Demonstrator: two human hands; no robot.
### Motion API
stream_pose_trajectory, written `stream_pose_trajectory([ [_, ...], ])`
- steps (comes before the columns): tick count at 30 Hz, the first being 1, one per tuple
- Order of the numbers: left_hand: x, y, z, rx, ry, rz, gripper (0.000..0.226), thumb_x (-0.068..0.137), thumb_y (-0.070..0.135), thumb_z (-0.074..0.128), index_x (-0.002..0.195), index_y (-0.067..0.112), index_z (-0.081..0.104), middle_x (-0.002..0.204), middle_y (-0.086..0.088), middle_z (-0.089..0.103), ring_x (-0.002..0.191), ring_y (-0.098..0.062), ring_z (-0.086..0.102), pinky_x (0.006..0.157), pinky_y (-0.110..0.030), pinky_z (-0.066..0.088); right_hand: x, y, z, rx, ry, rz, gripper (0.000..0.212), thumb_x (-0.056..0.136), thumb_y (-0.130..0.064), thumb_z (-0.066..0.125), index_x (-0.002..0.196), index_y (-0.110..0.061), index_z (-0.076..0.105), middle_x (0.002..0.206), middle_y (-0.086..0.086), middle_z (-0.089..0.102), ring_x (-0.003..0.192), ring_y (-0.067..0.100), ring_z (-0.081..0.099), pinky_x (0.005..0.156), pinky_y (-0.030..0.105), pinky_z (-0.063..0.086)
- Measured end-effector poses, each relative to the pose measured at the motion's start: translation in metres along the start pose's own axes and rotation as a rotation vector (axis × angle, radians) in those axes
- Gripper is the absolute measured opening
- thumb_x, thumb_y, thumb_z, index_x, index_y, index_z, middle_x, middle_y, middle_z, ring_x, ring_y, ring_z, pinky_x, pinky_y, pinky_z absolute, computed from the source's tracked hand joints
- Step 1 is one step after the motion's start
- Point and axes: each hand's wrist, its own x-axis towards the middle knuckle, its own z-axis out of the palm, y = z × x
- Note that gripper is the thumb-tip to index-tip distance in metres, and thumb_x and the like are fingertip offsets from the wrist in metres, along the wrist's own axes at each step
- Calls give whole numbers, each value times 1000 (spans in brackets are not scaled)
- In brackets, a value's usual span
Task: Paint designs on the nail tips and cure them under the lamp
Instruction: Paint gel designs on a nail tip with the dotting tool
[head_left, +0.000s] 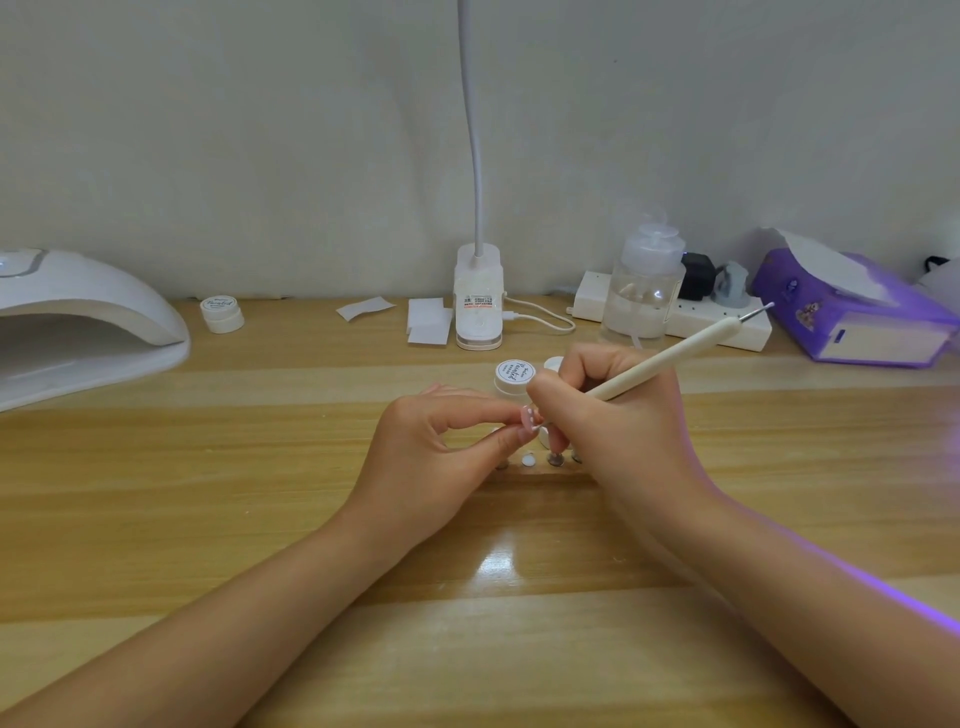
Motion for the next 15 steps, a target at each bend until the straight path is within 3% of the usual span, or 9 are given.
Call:
stream_pose_trajectory([
  [15,0,1,0,-26,0,-19,19,70,27,66,88,23,71,73,21,66,73,5,61,78,-47,50,0,0,0,-9,-4,10,28,69,-3,58,42,-8,50,37,-1,47,39,6,44,42,18,40],
])
